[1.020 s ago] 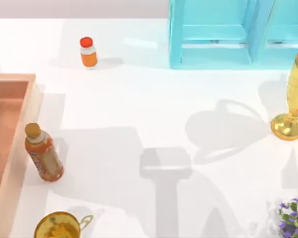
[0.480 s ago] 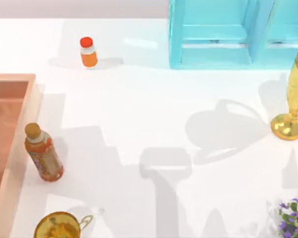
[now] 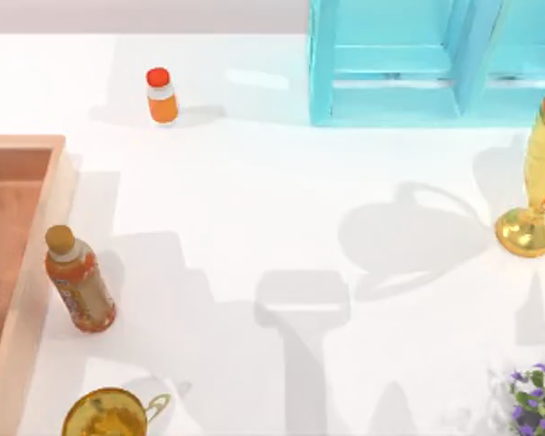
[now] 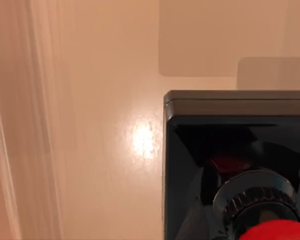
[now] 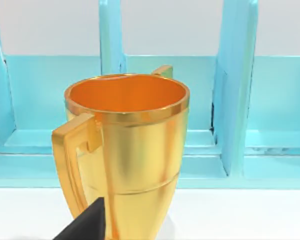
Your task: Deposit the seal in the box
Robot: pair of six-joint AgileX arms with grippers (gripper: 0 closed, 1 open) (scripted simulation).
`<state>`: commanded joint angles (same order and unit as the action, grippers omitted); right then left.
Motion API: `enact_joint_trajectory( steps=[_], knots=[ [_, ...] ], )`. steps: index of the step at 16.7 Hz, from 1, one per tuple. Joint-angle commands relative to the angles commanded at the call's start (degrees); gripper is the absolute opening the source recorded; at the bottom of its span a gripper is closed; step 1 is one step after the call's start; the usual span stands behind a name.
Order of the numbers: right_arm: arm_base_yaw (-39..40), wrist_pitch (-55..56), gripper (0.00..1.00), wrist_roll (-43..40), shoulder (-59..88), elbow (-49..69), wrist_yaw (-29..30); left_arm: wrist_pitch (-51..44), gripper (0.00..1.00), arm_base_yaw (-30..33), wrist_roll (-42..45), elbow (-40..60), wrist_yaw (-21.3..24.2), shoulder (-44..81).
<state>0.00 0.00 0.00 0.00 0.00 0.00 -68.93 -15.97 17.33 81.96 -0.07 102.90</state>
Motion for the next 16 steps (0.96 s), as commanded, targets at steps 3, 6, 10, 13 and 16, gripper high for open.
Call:
enact_joint_trajectory(
  steps=[3,6,10,13,16],
  knots=[
    [0.00,0.00,1.00,0.00,0.00,0.00,0.00,0.00,0.45,0.00,0.00,0.00,0.00,0.00],
    [0.00,0.00,1.00,0.00,0.00,0.00,0.00,0.00,0.68,0.00,0.00,0.00,0.00,0.00],
    [0.00,0.00,1.00,0.00,0.00,0.00,0.00,0.00,0.98,0.00,0.00,0.00,0.00,0.00],
    [0.00,0.00,1.00,0.00,0.00,0.00,0.00,0.00,1.00,0.00,0.00,0.00,0.00,0.00],
    [0.00,0.00,1.00,0.00,0.00,0.00,0.00,0.00,1.00,0.00,0.00,0.00,0.00,0.00]
  ],
)
